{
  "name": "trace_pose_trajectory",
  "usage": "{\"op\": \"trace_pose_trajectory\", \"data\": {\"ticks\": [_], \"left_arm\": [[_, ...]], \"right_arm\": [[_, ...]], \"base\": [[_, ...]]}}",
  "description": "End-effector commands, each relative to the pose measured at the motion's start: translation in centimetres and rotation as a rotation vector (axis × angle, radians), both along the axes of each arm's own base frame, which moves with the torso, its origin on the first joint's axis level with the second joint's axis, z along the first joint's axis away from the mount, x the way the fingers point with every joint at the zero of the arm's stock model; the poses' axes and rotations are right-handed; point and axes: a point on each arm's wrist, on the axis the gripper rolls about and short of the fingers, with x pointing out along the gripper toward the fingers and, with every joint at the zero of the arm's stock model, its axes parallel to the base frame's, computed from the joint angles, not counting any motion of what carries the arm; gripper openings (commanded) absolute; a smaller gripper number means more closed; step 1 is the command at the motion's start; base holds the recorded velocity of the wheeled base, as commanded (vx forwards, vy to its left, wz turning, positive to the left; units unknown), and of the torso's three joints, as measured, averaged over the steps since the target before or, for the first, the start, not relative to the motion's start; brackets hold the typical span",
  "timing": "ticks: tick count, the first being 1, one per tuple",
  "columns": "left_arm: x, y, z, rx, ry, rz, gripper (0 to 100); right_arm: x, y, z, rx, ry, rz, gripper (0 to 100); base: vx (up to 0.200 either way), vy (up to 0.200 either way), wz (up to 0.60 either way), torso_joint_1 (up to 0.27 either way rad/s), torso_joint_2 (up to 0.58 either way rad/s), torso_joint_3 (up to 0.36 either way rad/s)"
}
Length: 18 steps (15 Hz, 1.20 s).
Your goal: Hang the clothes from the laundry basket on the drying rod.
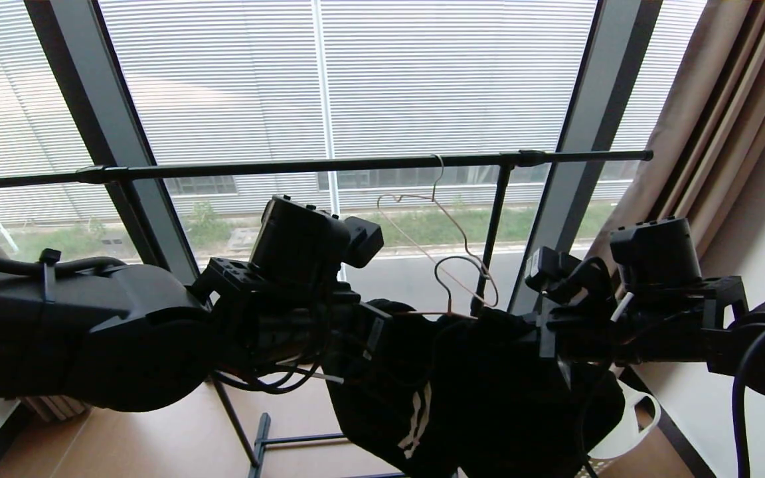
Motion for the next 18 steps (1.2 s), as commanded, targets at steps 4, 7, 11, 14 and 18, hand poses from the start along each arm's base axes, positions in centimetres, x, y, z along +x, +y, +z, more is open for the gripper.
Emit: {"op": "trace_pose_trajectory", "data": {"ticks": [4, 7, 11, 14, 18], "left_arm": [[-1.7, 1.1, 0.6, 0.013, -0.018, -0.081, 0], [-2.4, 0.9, 0.1, 0.01, -0.032, -0.114, 0], [-2.5, 0.7, -0.3, 0.026, -0.046, -0.14, 0], [-2.7, 0.7, -0.3, 0.019, -0.04, -0.17, 0], [-2.7, 0.6, -0.4, 0.018, -0.038, -0.174, 0]], "right_arm": [[0.3, -0.1, -1.0, 0.045, 0.012, 0.025, 0], [0.4, -0.3, -0.8, 0.074, 0.032, 0.025, 0], [0.4, -0.3, -0.5, 0.089, 0.04, 0.015, 0], [0.5, -0.2, -0.6, 0.122, 0.028, -0.003, 0], [0.3, -0.2, -0.6, 0.141, 0.005, 0.006, 0]], "base": [[0.0, 0.0, 0.0, 0.0, 0.0, 0.0], [0.0, 0.0, 0.0, 0.0, 0.0, 0.0], [0.0, 0.0, 0.0, 0.0, 0.0, 0.0], [0.0, 0.0, 0.0, 0.0, 0.0, 0.0], [0.0, 0.0, 0.0, 0.0, 0.0, 0.0]]}}
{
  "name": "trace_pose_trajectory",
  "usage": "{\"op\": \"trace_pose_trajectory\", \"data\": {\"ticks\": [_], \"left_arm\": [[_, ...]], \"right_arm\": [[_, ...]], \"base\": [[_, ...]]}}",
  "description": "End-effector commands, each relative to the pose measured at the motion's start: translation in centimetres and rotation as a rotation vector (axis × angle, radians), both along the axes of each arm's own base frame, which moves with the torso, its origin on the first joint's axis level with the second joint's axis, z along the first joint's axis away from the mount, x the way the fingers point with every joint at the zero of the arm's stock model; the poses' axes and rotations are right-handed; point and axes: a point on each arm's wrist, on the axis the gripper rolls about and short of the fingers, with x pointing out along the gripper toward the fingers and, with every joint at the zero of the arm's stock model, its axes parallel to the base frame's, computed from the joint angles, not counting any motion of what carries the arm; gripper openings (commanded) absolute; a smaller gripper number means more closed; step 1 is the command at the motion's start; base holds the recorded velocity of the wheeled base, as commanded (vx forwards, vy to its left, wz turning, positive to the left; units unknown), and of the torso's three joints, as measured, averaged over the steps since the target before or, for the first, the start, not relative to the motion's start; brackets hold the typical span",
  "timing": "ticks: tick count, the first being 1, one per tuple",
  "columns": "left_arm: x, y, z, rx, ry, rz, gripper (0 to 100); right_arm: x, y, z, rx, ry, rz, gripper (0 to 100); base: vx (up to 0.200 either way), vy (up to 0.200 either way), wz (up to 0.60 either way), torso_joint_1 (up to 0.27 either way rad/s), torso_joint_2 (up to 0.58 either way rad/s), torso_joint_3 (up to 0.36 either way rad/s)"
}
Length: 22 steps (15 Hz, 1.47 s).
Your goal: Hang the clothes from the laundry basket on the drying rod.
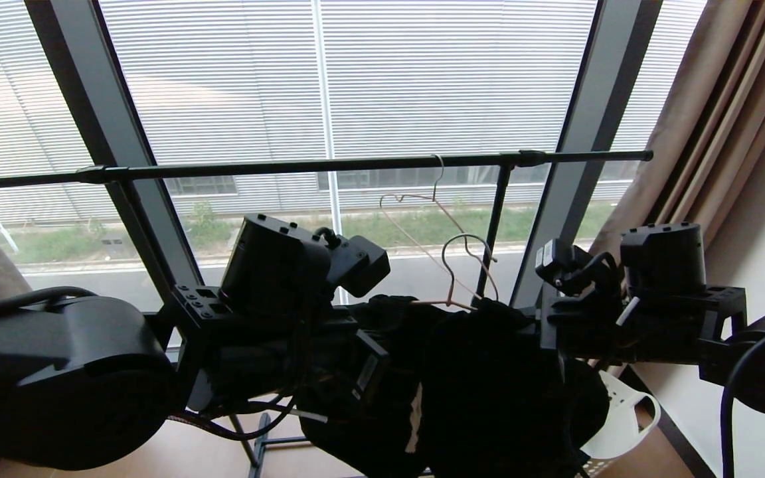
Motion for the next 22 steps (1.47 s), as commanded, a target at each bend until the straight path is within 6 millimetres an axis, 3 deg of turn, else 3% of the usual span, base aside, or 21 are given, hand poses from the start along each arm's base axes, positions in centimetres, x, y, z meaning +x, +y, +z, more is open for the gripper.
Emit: {"op": "trace_pose_trajectory", "data": {"ticks": [1, 4, 5, 15, 18, 22], "left_arm": [[0.0, -0.1, -0.1, 0.002, 0.002, -0.002, 0], [0.1, -0.2, 0.0, 0.0, 0.0, -0.002, 0], [0.0, -0.2, 0.0, 0.0, 0.0, -0.004, 100], [0.1, -0.9, 0.4, -0.019, -0.008, -0.005, 100], [-1.3, 0.7, 1.8, -0.065, -0.017, 0.011, 100], [-2.8, 3.1, 1.9, -0.074, -0.021, 0.035, 100]], "right_arm": [[-0.2, 0.0, 0.0, 0.008, 0.005, 0.017, 0], [-0.4, -0.1, 0.1, 0.015, 0.002, 0.028, 0], [-0.5, -0.1, 0.2, 0.016, 0.001, 0.029, 0], [-0.7, -0.1, -0.2, 0.041, -0.062, 0.032, 0], [-0.4, -0.1, -0.3, 0.041, -0.059, 0.029, 0], [-0.2, -0.7, -0.5, 0.067, -0.042, 0.068, 0]], "base": [[0.0, 0.0, 0.0, 0.0, 0.0, 0.0], [0.0, 0.0, 0.0, 0.0, 0.0, 0.0], [0.0, 0.0, 0.0, 0.0, 0.0, 0.0], [0.0, 0.0, 0.0, 0.0, 0.0, 0.0], [0.0, 0.0, 0.0, 0.0, 0.0, 0.0], [0.0, 0.0, 0.0, 0.0, 0.0, 0.0]]}}
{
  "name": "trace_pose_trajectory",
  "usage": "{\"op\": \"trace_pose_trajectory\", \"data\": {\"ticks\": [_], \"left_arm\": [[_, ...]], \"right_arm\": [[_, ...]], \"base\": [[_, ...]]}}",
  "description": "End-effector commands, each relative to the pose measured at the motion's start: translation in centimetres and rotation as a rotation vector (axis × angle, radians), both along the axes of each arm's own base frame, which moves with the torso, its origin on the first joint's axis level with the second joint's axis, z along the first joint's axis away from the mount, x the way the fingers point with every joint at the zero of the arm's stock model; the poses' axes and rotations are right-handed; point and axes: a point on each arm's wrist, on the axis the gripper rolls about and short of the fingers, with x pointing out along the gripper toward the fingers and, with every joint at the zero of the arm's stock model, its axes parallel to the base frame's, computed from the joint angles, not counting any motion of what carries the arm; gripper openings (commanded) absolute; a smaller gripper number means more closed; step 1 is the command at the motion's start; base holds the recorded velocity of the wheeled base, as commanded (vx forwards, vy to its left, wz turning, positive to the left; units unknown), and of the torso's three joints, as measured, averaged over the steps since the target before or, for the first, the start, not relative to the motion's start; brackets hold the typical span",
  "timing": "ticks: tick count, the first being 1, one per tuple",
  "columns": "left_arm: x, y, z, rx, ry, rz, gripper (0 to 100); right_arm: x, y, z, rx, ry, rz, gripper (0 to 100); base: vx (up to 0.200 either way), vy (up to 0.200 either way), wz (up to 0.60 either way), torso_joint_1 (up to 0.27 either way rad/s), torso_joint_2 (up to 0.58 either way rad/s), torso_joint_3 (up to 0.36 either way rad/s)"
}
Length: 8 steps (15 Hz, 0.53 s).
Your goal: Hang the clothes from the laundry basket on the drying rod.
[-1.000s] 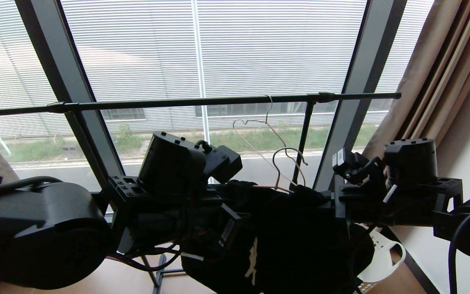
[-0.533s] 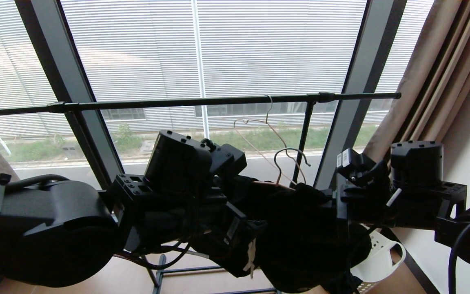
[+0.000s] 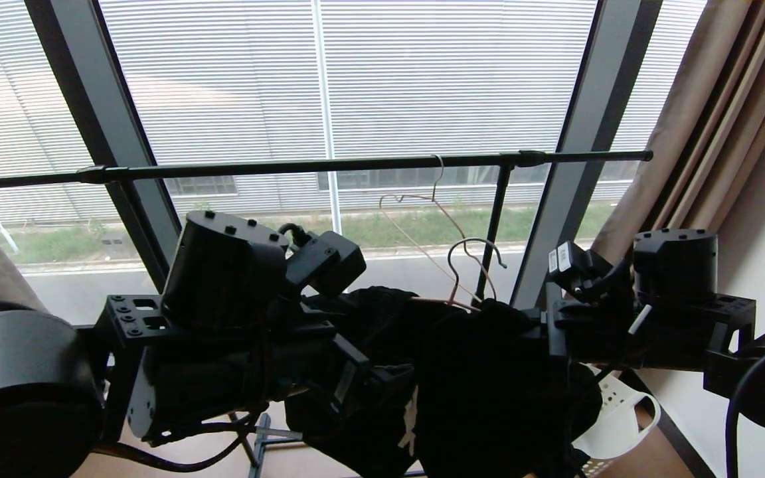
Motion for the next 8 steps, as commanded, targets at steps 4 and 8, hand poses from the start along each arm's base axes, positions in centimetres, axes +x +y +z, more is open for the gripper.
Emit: {"op": "trace_pose_trajectory", "data": {"ticks": [4, 8], "left_arm": [[-0.7, 2.2, 1.3, -0.04, -0.043, 0.04, 100], [-1.4, 3.4, 1.9, -0.064, -0.054, 0.037, 100]], "right_arm": [[0.5, -0.9, -0.3, 0.013, 0.012, 0.004, 0], [0.7, -0.8, -0.4, 0.011, 0.008, 0.005, 0]], "base": [[0.0, 0.0, 0.0, 0.0, 0.0, 0.0], [0.0, 0.0, 0.0, 0.0, 0.0, 0.0]]}}
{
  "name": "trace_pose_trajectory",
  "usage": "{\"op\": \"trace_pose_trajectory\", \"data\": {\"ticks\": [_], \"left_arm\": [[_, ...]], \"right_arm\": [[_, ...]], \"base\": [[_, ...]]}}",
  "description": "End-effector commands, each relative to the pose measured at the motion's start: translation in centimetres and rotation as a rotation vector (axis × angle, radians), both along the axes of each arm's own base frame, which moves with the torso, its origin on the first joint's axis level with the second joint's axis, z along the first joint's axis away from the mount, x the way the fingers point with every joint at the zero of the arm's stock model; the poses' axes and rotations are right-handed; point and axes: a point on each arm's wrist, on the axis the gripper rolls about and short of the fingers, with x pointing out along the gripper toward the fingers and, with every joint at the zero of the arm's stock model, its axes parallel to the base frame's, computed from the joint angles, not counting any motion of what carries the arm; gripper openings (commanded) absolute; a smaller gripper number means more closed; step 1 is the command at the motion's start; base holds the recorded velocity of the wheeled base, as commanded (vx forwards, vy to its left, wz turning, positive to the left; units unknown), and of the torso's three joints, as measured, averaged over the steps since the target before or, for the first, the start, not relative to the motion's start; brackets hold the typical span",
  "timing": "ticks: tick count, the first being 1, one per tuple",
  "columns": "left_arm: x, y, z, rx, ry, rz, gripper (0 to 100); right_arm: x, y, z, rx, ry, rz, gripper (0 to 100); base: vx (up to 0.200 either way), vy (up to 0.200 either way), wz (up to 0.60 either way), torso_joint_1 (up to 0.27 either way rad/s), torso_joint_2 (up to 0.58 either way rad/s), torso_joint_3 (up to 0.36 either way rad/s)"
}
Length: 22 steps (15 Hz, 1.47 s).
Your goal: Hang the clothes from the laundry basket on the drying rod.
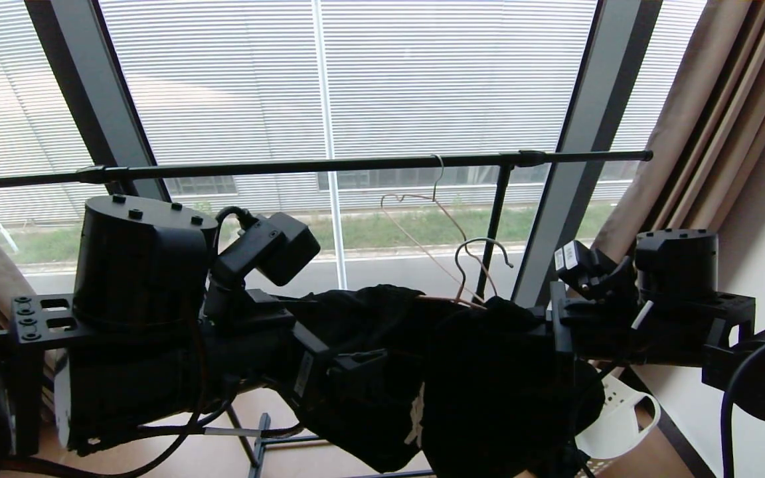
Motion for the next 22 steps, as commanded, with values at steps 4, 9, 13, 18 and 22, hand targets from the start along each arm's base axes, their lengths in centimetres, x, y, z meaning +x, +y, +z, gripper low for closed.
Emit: {"op": "trace_pose_trajectory", "data": {"ticks": [4, 9, 13, 18, 22], "left_arm": [[0.9, 2.9, 0.6, -0.005, -0.034, -0.002, 100], [3.4, 5.5, 0.9, 0.093, -0.185, -0.185, 100], [6.0, 4.1, -0.1, 0.15, -0.282, -0.404, 100], [6.6, 3.2, -1.3, 0.158, -0.285, -0.521, 100], [7.2, 2.9, -2.7, 0.182, -0.242, -0.542, 100]], "right_arm": [[0.4, 0.2, -0.5, -0.018, -0.033, 0.034, 0], [0.5, 0.2, -0.6, -0.042, -0.134, 0.106, 0], [0.7, 0.3, -0.5, -0.044, -0.148, 0.111, 0], [0.7, 0.4, -0.7, -0.045, -0.143, 0.114, 0], [0.5, 0.4, -0.4, -0.044, -0.148, 0.115, 0]], "base": [[0.0, 0.0, 0.0, 0.0, 0.0, 0.0], [0.0, 0.0, 0.0, 0.0, 0.0, 0.0], [0.0, 0.0, 0.0, 0.0, 0.0, 0.0], [0.0, 0.0, 0.0, 0.0, 0.0, 0.0], [0.0, 0.0, 0.0, 0.0, 0.0, 0.0]]}}
